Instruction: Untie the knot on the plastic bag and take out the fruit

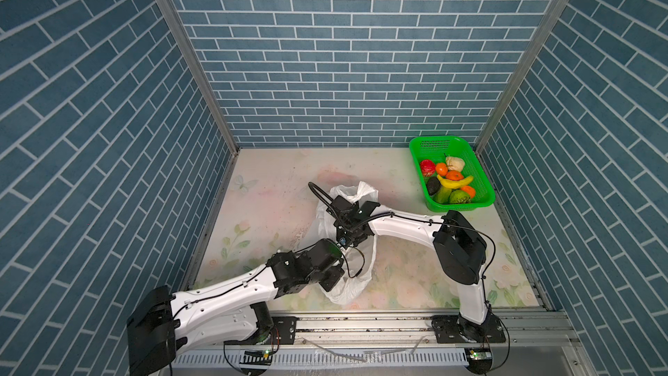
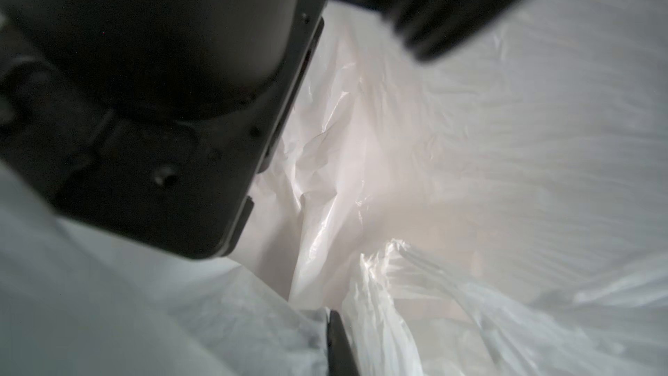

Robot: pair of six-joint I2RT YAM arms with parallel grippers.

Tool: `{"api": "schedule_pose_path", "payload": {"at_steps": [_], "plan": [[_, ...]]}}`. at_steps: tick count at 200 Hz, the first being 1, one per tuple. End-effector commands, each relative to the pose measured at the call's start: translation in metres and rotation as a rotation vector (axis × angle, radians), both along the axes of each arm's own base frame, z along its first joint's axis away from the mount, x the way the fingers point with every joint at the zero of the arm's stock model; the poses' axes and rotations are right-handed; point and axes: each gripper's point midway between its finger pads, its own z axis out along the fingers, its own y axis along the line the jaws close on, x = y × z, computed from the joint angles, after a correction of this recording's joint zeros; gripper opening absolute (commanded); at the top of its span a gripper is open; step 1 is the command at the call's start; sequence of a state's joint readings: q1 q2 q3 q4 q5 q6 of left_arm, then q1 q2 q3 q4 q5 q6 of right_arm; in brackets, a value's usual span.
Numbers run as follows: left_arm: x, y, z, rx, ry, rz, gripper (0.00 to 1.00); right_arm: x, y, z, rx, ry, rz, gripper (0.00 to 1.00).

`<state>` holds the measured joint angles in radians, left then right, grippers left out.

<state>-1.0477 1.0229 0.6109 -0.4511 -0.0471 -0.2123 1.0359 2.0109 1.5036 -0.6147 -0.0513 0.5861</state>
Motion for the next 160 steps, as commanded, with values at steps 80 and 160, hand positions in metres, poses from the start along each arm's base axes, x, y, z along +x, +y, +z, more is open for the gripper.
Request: {"api": "schedule_pose_path", "payload": {"at_steps": [80, 160], "plan": [[0.004, 0.005, 0.018, -0.029, -0.05, 0.018, 0.0, -0.008, -0.033, 0.025, 0.01, -0.046, -0.058, 0.32], [0.033, -0.004, 0.026, -0.025, -0.073, 0.064, 0.0, -0.042, -0.068, 0.051, 0.048, 0.014, -0.084, 0.31]]}}
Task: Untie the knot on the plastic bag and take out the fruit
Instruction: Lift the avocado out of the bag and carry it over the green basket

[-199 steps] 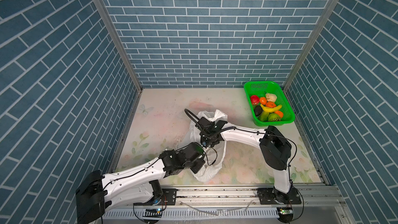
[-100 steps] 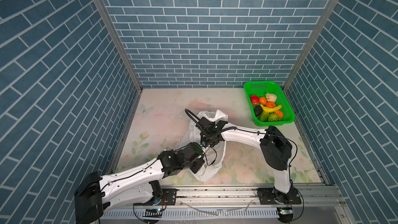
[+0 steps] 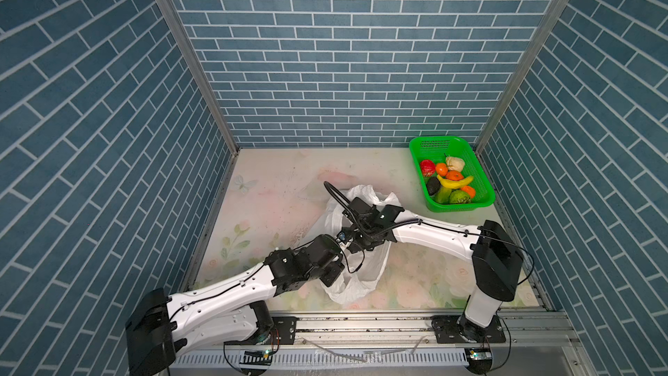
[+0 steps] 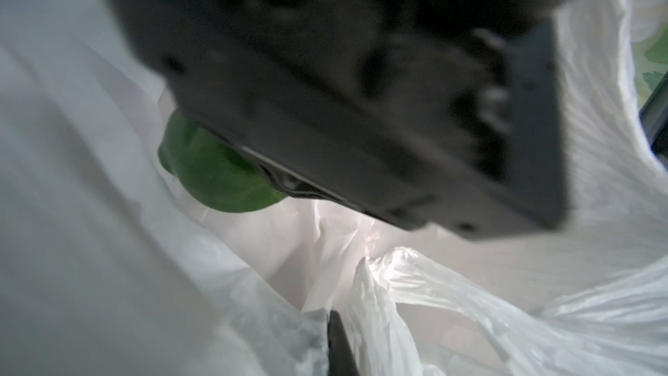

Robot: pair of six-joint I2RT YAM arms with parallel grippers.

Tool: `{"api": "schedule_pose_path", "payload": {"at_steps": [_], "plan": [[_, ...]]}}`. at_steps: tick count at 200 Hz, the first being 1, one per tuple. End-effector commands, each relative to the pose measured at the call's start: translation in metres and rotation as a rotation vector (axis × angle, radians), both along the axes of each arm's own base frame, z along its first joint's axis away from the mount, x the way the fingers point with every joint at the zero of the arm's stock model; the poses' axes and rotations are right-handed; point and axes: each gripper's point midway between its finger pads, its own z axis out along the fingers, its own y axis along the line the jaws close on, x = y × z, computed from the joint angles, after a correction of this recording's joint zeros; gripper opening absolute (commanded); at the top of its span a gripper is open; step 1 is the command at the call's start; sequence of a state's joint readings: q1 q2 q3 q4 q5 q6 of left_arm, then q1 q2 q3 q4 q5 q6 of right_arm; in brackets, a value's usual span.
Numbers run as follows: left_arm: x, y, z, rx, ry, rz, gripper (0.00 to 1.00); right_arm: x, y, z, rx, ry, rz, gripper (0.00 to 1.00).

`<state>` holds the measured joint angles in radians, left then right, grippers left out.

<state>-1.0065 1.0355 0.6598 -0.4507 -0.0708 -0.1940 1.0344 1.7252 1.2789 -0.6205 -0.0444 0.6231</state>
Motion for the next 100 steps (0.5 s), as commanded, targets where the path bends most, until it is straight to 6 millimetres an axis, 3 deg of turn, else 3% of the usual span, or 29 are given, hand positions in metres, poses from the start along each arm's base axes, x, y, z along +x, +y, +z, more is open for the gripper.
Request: {"api": "schedule_pose_path", "payload": {"at_steps": [1, 14, 100], "plan": [[0.015, -0.003, 0.009, -0.009, -0.029, 0.024, 0.0, -0.016, -0.02, 0.009, 0.001, 0.036, -0.047, 0.31], [0.022, -0.006, 0.02, -0.027, -0.044, 0.036, 0.0, -0.02, -0.027, 0.018, 0.013, 0.034, -0.061, 0.31], [0.052, -0.005, 0.029, -0.008, -0.027, 0.114, 0.0, -0.038, -0.053, 0.096, 0.124, -0.006, -0.068, 0.32]]}}
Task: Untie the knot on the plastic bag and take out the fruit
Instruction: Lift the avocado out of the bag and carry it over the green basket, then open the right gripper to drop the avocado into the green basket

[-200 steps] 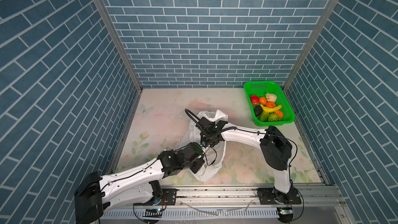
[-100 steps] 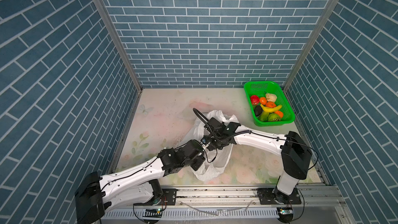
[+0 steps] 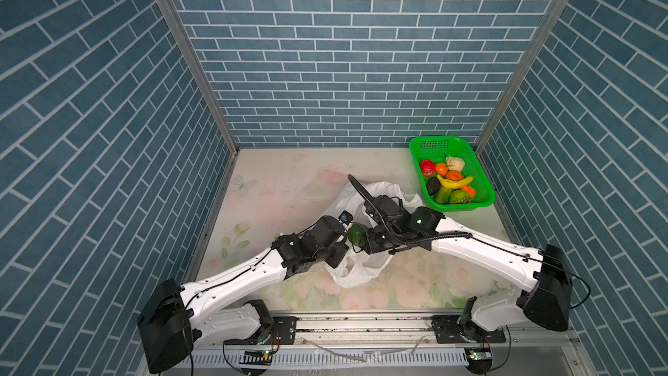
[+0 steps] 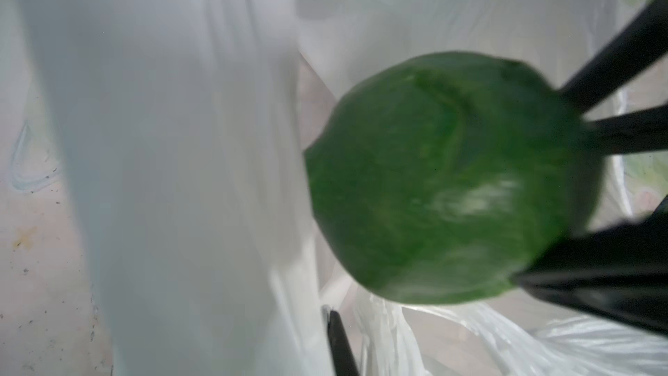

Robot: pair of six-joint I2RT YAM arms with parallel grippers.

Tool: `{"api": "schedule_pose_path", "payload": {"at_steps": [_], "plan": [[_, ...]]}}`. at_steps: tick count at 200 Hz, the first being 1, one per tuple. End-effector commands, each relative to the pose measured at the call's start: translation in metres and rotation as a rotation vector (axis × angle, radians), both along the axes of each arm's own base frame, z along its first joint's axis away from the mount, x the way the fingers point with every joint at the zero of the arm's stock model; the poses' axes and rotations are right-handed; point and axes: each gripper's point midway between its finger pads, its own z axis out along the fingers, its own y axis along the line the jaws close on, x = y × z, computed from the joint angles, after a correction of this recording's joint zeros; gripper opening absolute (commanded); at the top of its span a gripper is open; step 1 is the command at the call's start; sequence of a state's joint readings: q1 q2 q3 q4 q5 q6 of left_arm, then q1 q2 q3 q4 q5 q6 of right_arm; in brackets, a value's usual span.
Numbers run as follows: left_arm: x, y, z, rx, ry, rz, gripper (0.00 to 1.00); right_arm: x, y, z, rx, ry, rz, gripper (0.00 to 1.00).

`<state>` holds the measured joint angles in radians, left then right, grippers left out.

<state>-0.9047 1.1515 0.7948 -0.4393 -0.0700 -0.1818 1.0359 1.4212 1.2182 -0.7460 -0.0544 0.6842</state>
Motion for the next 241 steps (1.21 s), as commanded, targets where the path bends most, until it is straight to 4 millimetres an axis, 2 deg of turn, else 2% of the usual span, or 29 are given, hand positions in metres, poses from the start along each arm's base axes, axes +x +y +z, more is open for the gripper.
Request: {"api": "schedule_pose_path", "payload": {"at_steps": [1, 29, 62, 85, 109, 152, 183, 211, 241], "plan": [[0.009, 0.003, 0.006, 0.011, -0.004, 0.023, 0.0, -0.011, -0.013, 0.023, 0.008, 0.02, -0.019, 0.32], [0.013, 0.003, 0.002, 0.025, 0.003, 0.036, 0.0, -0.007, -0.032, 0.049, 0.006, -0.025, -0.043, 0.32], [0.015, 0.005, -0.002, 0.04, 0.005, 0.044, 0.0, 0.016, -0.062, 0.095, 0.027, -0.102, -0.095, 0.33], [0.017, 0.007, -0.001, 0.049, -0.001, 0.052, 0.0, 0.038, -0.093, 0.117, 0.017, -0.157, -0.156, 0.33], [0.018, 0.008, -0.002, 0.055, -0.003, 0.056, 0.0, 0.068, -0.134, 0.123, 0.003, -0.192, -0.263, 0.34], [0.019, 0.01, -0.001, 0.056, -0.014, 0.064, 0.0, 0.127, -0.21, 0.103, -0.032, -0.213, -0.475, 0.34], [0.021, 0.011, 0.0, 0.052, -0.024, 0.069, 0.0, 0.18, -0.252, 0.072, -0.088, -0.23, -0.574, 0.34], [0.023, 0.01, 0.003, 0.042, -0.035, 0.077, 0.0, 0.232, -0.282, 0.04, -0.129, -0.232, -0.647, 0.34], [0.027, 0.011, 0.006, 0.041, -0.058, 0.087, 0.0, 0.274, -0.299, 0.009, -0.149, -0.203, -0.674, 0.34]]}}
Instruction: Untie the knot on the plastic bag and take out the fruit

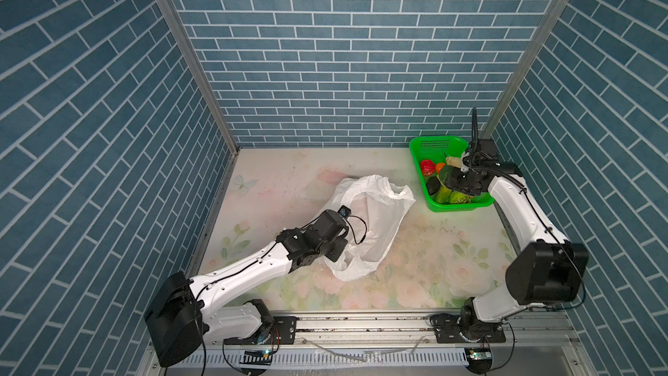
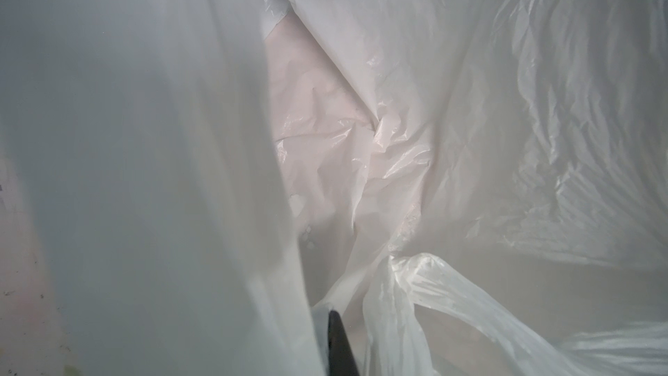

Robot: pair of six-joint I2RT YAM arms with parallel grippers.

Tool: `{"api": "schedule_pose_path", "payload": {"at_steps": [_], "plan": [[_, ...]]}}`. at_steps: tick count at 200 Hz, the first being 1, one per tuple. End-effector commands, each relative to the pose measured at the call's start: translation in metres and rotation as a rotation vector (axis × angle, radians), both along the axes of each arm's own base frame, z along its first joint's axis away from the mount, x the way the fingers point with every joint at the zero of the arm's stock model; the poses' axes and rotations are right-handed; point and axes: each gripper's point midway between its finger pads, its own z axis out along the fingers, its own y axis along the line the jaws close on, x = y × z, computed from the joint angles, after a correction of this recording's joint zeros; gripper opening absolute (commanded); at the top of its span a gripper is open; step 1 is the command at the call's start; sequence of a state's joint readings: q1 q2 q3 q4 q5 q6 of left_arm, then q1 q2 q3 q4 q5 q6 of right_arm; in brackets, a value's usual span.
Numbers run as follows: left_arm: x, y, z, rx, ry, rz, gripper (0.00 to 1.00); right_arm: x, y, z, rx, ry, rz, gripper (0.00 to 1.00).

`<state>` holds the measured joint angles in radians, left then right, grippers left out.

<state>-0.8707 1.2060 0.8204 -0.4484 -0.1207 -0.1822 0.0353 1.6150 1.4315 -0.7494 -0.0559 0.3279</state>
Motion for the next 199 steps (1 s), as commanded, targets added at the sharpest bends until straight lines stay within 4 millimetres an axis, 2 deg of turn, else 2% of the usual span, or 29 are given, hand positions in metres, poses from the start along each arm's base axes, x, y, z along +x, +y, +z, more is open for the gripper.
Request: {"api": "schedule_pose_path", "payload": {"at_steps": [1, 21, 35, 56, 91, 115, 150, 164, 182, 199], "plan": [[0.01, 0.002, 0.013, -0.011, -0.053, 0.019, 0.0, 0.039, -0.012, -0.002, -0.036, -0.067, 0.019, 0.34], [0.015, 0.003, 0.016, -0.012, -0.078, 0.037, 0.0, 0.055, -0.017, -0.022, -0.03, -0.036, 0.007, 0.4], [0.022, 0.002, 0.017, -0.017, -0.094, 0.049, 0.0, 0.06, -0.019, -0.034, -0.035, -0.013, 0.003, 0.51], [0.034, 0.0, 0.018, -0.02, -0.119, 0.065, 0.0, 0.061, -0.019, -0.039, -0.04, -0.008, -0.005, 0.63], [0.068, -0.003, 0.024, -0.022, -0.165, 0.098, 0.0, 0.05, -0.023, -0.021, -0.053, -0.049, -0.023, 0.78], [0.101, -0.007, 0.029, -0.031, -0.214, 0.134, 0.0, 0.034, -0.02, -0.005, -0.034, -0.082, -0.029, 0.8], [0.149, -0.025, 0.033, -0.083, -0.247, 0.151, 0.0, 0.002, -0.003, 0.003, 0.012, -0.094, -0.013, 0.81], [0.157, -0.036, 0.036, -0.102, -0.248, 0.12, 0.16, -0.013, 0.006, 0.004, 0.032, -0.093, 0.001, 0.82], [0.157, -0.049, 0.041, -0.144, -0.242, 0.073, 0.55, -0.034, 0.016, 0.003, 0.044, -0.094, 0.02, 0.82], [0.149, -0.055, 0.049, -0.202, -0.237, 0.034, 0.78, -0.053, 0.022, 0.004, 0.052, -0.104, 0.033, 0.83]]}}
